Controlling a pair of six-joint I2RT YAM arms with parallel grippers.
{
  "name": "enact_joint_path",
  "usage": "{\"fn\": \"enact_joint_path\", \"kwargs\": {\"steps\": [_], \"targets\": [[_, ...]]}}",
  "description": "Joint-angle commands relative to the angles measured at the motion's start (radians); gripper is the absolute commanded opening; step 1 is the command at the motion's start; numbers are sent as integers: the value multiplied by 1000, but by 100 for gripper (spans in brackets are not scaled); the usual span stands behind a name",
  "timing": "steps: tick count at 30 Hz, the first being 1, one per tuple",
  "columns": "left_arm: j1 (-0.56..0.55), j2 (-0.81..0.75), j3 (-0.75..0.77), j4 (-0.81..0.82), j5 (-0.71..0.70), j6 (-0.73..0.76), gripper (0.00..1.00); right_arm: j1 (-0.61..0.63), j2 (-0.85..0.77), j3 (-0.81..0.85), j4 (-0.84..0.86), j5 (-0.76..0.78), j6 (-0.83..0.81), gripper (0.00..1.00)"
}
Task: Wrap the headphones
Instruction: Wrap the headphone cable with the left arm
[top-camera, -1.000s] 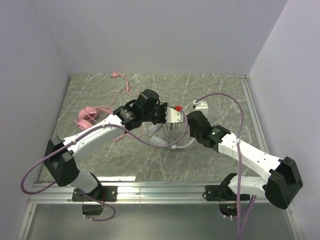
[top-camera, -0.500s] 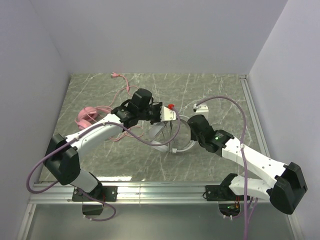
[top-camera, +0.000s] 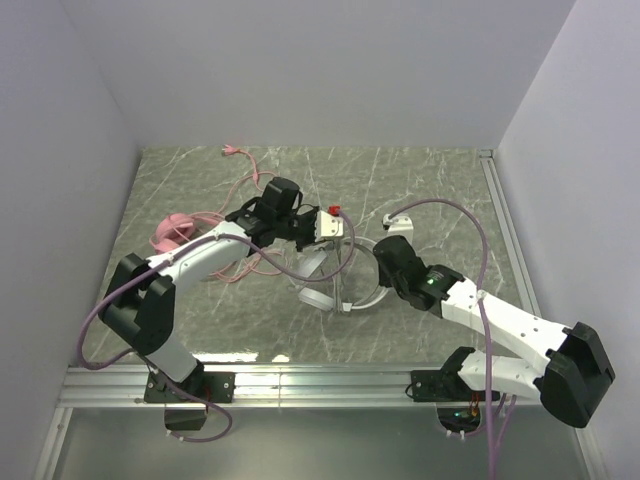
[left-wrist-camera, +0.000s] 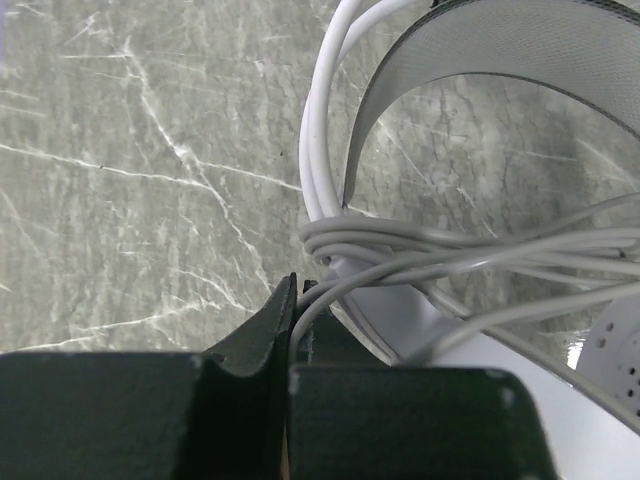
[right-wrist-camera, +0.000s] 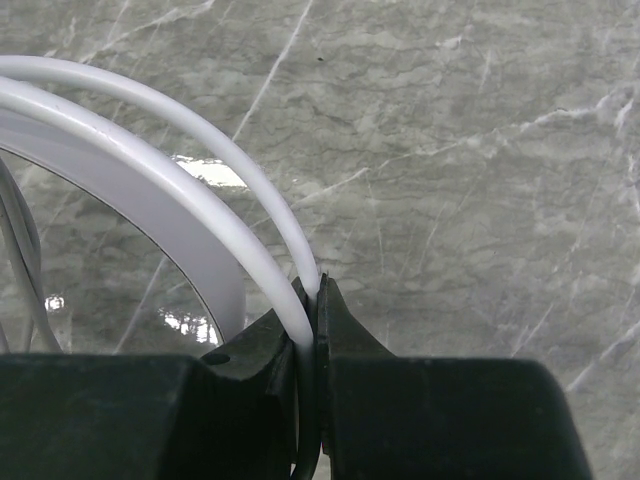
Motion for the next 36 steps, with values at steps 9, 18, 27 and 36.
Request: {"fn": "enact_joint_path", "kwargs": {"steps": [9,18,27,36], "targets": [[97,43,76,20,255,39,5,39,-79,-19,54,-74,-14,0],[134,115,92,15,417,-54,8,36,-119,-29,87,-123,-3,0],[143,96,-2,176,494,-222,11,38,-143,-13,98,-146,20,0],[143,70,-62,245,503,-265,13,38,-159,25,83,-147,52,0]]}}
